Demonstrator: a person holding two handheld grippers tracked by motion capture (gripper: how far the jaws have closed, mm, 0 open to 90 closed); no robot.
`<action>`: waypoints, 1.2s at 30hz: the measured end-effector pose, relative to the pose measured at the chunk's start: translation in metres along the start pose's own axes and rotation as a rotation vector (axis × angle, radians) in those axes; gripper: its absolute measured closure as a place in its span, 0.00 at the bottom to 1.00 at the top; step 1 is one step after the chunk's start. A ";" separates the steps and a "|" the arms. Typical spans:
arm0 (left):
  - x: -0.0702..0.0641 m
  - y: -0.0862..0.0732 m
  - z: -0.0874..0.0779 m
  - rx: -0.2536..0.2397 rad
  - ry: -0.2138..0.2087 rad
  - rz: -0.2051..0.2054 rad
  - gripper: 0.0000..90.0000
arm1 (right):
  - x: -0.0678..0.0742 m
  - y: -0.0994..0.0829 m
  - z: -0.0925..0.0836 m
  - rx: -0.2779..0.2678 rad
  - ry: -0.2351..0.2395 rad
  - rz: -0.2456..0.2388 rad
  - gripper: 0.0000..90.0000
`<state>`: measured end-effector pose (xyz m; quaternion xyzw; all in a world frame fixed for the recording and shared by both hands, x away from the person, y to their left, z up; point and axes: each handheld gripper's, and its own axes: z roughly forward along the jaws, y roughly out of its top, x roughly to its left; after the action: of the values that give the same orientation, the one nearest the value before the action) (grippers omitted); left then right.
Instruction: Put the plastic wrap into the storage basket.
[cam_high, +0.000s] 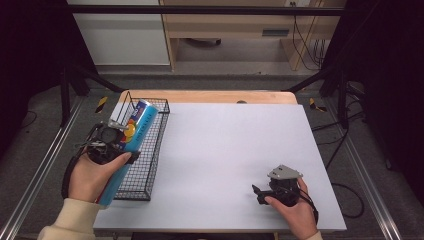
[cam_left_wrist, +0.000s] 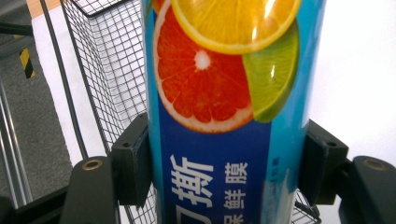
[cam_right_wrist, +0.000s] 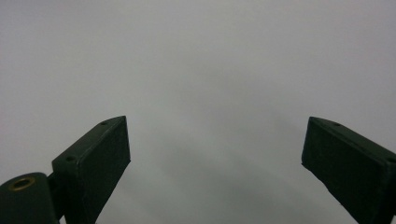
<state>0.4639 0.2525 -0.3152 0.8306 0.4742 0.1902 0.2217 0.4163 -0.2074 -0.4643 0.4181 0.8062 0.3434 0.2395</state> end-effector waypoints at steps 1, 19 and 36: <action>0.000 0.000 0.001 0.001 -0.001 -0.004 0.35 | 0.000 0.000 0.000 -0.001 -0.001 -0.005 0.09; 0.006 -0.001 0.017 0.033 -0.006 -0.028 0.35 | 0.000 0.000 0.000 -0.002 0.002 -0.008 0.09; 0.009 0.000 0.028 0.072 -0.004 -0.040 0.35 | 0.001 0.000 0.000 -0.002 0.005 -0.016 0.09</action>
<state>0.4832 0.2549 -0.3377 0.8287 0.4969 0.1670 0.1961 0.4160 -0.2069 -0.4641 0.4104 0.8097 0.3435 0.2405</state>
